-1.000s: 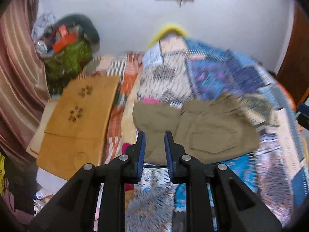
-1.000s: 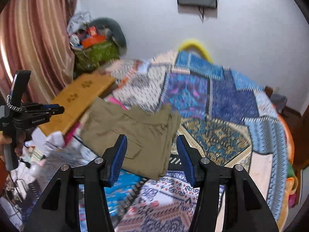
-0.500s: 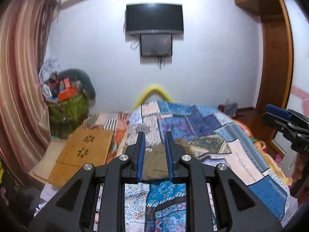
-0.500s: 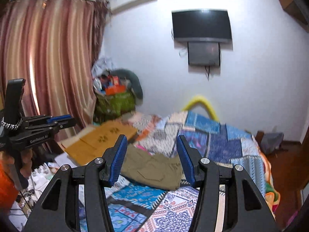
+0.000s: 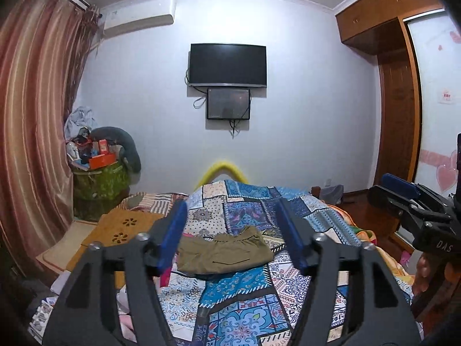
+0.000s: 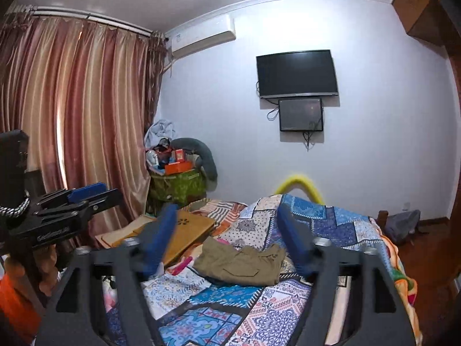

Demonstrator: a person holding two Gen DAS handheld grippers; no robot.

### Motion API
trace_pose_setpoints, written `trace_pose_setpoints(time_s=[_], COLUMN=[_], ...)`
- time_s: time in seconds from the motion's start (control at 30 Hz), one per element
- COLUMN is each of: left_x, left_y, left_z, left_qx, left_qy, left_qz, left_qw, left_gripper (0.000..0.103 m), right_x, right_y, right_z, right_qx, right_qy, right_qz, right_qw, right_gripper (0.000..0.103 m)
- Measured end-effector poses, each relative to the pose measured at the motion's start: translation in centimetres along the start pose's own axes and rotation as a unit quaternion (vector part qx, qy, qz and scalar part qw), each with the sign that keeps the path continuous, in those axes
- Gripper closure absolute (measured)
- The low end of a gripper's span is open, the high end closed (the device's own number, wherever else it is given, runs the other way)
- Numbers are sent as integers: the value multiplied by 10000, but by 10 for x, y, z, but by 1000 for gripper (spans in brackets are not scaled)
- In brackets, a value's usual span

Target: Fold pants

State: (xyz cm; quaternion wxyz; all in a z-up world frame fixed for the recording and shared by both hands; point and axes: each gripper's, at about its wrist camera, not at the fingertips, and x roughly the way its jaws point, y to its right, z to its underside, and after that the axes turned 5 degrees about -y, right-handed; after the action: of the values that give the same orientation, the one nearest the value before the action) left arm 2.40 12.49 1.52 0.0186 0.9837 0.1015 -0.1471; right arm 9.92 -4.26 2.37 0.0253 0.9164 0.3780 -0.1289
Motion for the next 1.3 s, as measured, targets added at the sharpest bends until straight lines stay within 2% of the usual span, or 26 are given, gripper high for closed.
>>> trace_pose_setpoints(time_s=[0.07,0.17,0.2,0.27,0.5,1.3], left_x=[-5,-13,-14,-15,-15,-7], left_y=[3,3,3,4,3,7], left_z=[3,8,9,12,17,23], left_qx=[53,39,34,50,-59,-119], left_qy=[94,280,322,335,222,62], left_qz=[-57,-79,-88,-98,37,5], left_qw=[9999,9996,9994,9994,9997,9999], left_gripper=[17,3,2,1,0,0], right_x=[-5,-8,-10,-13,-18,-27], right_y=[-3,-6,-7,-9,-11,-8], right_z=[3,3,3,3,9,14], right_qx=[-25,-82,-103,-144,-147,-15], right_qy=[35,-11,6,29,-29,-90], right_qz=[92,205,245,308,365,363], right_qw=[9999,9998,9996,9994,9992,9993], right_gripper=[24,9,7,0,0,0])
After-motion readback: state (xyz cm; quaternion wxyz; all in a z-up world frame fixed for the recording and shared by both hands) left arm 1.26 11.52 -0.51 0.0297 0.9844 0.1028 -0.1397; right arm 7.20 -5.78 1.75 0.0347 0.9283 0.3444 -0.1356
